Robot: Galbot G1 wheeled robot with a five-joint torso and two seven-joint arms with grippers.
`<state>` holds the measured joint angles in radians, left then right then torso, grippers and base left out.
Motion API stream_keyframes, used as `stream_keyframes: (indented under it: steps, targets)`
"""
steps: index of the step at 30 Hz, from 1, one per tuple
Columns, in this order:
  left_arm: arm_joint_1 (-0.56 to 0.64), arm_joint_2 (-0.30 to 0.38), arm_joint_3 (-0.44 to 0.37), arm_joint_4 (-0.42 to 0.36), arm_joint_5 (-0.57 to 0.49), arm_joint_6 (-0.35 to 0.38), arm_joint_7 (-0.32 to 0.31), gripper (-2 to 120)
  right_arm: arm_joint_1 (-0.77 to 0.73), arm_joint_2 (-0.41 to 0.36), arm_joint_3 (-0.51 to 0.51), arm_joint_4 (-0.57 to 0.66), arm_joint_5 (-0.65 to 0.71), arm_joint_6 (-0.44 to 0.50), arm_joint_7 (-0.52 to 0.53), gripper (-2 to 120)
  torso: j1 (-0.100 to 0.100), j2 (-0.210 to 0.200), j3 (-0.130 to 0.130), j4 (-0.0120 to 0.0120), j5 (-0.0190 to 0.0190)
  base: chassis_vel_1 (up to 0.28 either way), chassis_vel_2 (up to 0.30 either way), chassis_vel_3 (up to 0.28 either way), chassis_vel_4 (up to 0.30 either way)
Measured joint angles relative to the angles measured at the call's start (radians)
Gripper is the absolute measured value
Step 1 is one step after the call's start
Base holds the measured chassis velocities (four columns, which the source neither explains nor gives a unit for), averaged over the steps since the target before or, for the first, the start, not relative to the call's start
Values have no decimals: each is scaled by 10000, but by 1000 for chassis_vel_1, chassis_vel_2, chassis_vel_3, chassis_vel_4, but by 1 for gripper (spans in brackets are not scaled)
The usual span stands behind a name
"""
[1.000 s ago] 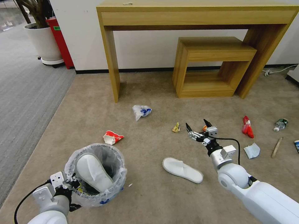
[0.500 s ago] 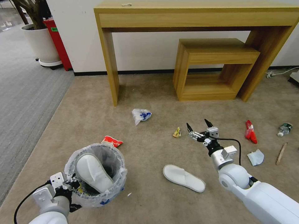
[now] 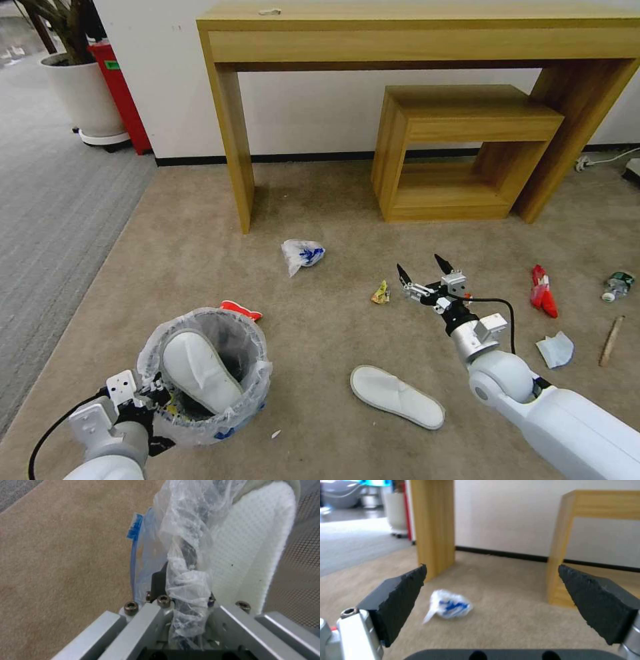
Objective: Pick up the trash bin and place the garbage on the floor into it.
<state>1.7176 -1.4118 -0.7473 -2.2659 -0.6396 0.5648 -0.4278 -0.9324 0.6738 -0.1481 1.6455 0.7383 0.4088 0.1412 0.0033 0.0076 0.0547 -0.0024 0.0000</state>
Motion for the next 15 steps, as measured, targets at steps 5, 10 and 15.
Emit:
stream_keyframes:
  steps: [5, 10, 15]
  targets:
    - [-114, -86, -15, 100, 1, -31, 3, 0, 277, -519, -766, -824, -5, 599, -1184, 100, 0, 0, -1, 0, -1, 0, 0, 0, 0]
    - [-208, -144, -12, 221, 14, -54, 6, 0, 323, -819, -1094, -1824, -236, 1511, -2643, 100, -1, 0, 0, -1, 1, 0, 0, 0, 0]
    - [-300, -215, 32, 322, 57, -96, 19, 0, 128, -1118, -1342, -2804, -650, 2289, -3498, 100, -1, 0, 0, -2, 2, 0, 0, 0, 0]
